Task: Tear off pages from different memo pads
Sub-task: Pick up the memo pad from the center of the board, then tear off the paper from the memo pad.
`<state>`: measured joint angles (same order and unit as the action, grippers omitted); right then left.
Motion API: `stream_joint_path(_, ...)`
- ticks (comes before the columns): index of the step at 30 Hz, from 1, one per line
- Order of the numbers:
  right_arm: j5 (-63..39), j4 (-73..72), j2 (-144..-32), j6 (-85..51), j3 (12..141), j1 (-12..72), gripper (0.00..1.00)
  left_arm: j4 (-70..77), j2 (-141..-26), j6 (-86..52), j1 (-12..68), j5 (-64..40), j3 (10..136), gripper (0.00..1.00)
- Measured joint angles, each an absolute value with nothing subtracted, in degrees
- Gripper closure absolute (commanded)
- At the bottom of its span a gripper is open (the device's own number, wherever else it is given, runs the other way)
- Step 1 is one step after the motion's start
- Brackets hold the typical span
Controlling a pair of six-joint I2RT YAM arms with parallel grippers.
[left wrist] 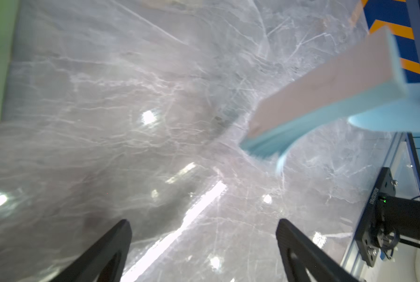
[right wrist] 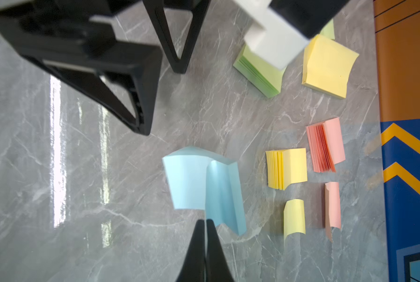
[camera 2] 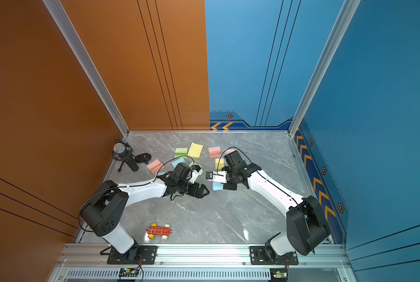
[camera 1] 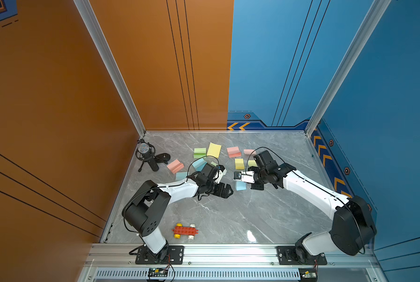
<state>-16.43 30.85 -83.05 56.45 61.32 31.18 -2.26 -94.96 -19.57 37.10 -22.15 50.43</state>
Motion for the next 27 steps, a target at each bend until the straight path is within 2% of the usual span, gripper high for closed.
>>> stream_joint_path(6,-20.43,30.63,-77.3,52.29,58.92,32.8,1.0,0.49,-88.97,-18.2,42.48,-21.12,49.78,0.04)
stream_joint_path(11,-24.51,29.93,-71.18,49.41,55.68,33.76,1.0,2.26,-85.89,-17.12,44.23,-20.14,48.58,0.13)
stream_joint_path(17,-27.83,27.99,-67.02,45.43,54.78,32.88,1.0,3.33,-85.25,-16.27,45.65,-20.12,47.72,0.44)
stream_joint_path(24,-30.04,27.42,-66.3,42.46,54.19,30.94,1.0,3.97,-82.08,-15.38,47.31,-19.14,46.37,0.95)
stream_joint_path(25,-30.06,27.42,-66.19,42.15,54.13,30.68,1.0,4.16,-81.69,-15.09,47.42,-18.83,46.13,1.0)
stream_joint_path(27,-30.02,27.35,-65.82,41.45,54.02,29.95,1.0,4.62,-81.32,-14.96,47.7,-18.15,45.63,1.0)
